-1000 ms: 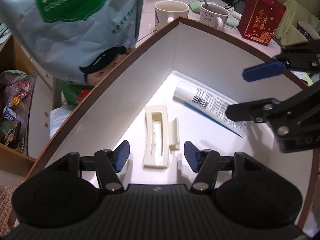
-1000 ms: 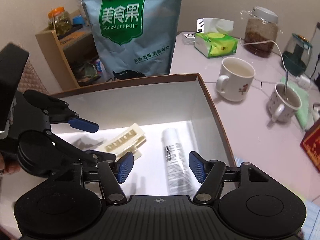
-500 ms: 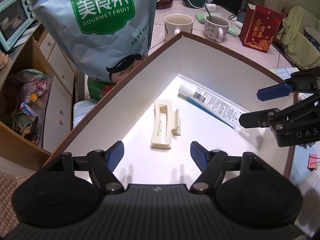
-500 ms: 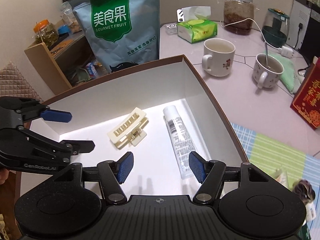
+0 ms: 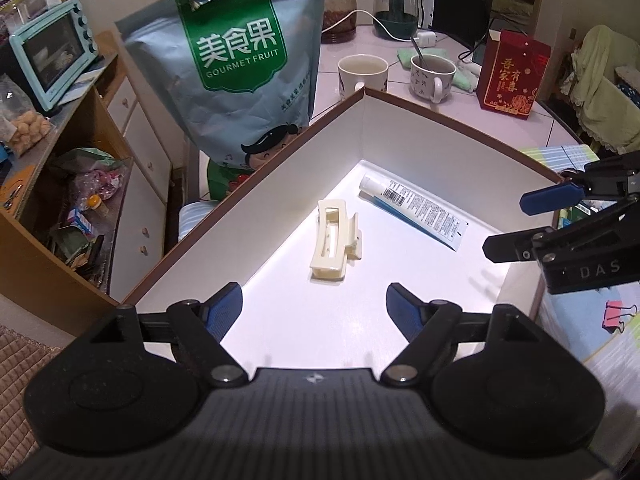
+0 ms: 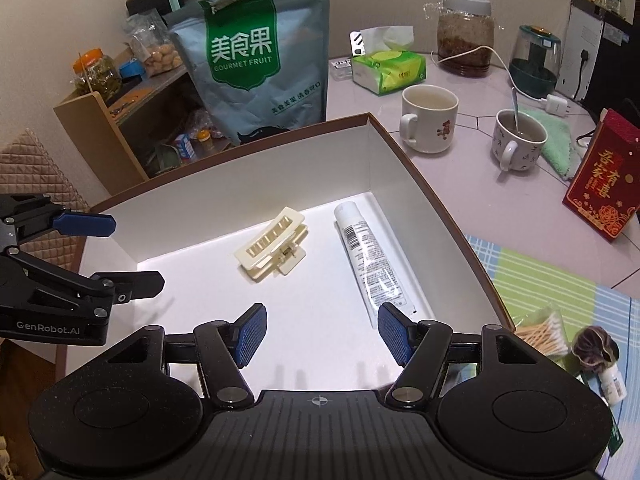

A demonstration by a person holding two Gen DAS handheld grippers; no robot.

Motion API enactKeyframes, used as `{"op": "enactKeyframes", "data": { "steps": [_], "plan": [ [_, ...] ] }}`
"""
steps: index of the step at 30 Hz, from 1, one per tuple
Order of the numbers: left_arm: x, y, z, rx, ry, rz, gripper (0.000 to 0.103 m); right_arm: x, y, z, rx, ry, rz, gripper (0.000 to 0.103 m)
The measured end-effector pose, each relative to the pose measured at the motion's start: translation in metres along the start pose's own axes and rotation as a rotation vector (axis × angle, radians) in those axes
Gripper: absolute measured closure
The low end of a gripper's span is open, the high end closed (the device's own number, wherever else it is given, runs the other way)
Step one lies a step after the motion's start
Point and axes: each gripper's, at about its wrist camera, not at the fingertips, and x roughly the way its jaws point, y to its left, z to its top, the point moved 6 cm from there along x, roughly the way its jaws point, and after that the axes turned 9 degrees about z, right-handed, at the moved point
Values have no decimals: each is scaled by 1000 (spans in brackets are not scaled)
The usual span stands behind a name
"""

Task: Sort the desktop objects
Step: 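Withdraw both tools from the box back toward the remaining items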

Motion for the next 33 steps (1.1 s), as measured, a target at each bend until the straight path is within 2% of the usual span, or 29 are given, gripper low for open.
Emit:
{"op": "enactKeyframes", "data": {
  "steps": [3,5,6,23,28,33],
  "plan": [
    [-10,0,-6,-4,-9,6,27,-7,5,-4,-3,-9,-1,37],
    [-16,0,-10,-7,-13,10,27,-14,10,-6,-9,-33,-12,16],
    [-19,0,-12,-9,-15,13,26,-18,12,-7,-15,-45,-14,15],
    [-69,-8,-44,-56,-38,83,21,-53,33,-29,-62,-83,29,15],
    [-83,-14,-50,-78,-42,112,16,-64,34,-35,-81,-89,57,15],
    [-93,-24,-52,-106,-42,139,16,-78,30,-39,-102,-96,82,15]
  ]
}}
